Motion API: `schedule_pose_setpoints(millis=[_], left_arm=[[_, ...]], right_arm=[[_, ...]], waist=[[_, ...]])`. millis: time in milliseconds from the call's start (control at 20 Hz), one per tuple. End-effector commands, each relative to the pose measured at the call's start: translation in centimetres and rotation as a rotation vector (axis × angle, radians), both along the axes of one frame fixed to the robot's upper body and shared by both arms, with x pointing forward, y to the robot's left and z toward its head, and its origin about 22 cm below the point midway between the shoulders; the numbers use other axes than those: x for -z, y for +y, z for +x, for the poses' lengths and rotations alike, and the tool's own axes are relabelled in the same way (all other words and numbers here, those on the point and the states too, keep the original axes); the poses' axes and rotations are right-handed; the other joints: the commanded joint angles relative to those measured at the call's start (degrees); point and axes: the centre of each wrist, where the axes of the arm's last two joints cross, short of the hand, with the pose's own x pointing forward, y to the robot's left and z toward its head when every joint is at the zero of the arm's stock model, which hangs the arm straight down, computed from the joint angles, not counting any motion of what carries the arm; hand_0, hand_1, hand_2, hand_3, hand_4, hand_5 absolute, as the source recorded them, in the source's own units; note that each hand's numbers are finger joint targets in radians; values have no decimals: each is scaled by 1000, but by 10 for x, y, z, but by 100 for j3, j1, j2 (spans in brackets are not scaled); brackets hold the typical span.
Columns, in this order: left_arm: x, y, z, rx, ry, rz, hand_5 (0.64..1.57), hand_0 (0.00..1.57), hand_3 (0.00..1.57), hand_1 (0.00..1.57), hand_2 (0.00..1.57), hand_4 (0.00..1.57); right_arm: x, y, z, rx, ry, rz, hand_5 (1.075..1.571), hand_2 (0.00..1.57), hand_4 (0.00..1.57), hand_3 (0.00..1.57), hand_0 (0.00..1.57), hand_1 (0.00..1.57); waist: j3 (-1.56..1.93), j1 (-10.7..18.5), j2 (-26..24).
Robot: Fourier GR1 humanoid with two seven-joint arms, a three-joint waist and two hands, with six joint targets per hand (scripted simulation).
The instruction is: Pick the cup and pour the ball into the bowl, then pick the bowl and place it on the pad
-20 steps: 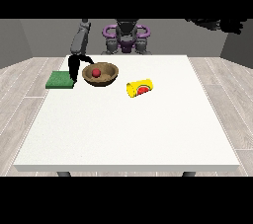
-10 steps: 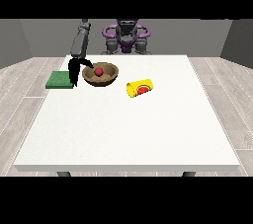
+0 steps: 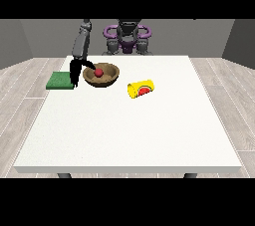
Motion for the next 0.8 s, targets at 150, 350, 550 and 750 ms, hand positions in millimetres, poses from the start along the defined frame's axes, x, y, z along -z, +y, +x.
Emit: schedule_pose_setpoints(millis=[150, 350, 550, 750], left_arm=[[-22, -8, -3, 39, -8, 14, 1533, 0, 0, 0, 0, 0], [-31, -4, -7, 47, -54, 3, 1538, 0, 0, 0, 0, 0], [-36, -4, -11, 65, -36, 7, 1537, 0, 0, 0, 0, 0], [-19, 3, -4, 46, 9, -2, 1546, 0, 0, 0, 0, 0]], right_arm=[[3, 58, 18, 23, 90, 13, 1570, 0, 436, 0, 0, 0], [-7, 70, 28, 21, 103, 16, 1570, 0, 416, 0, 0, 0], [24, 43, 3, 107, 263, -37, 1421, 1571, 868, 861, 1571, 1571], [21, 33, -6, 182, 293, -241, 1432, 1571, 1160, 1571, 1571, 1571]], waist=[[209, 503, 273], [206, 496, 456], [205, 566, 344], [190, 563, 166]])
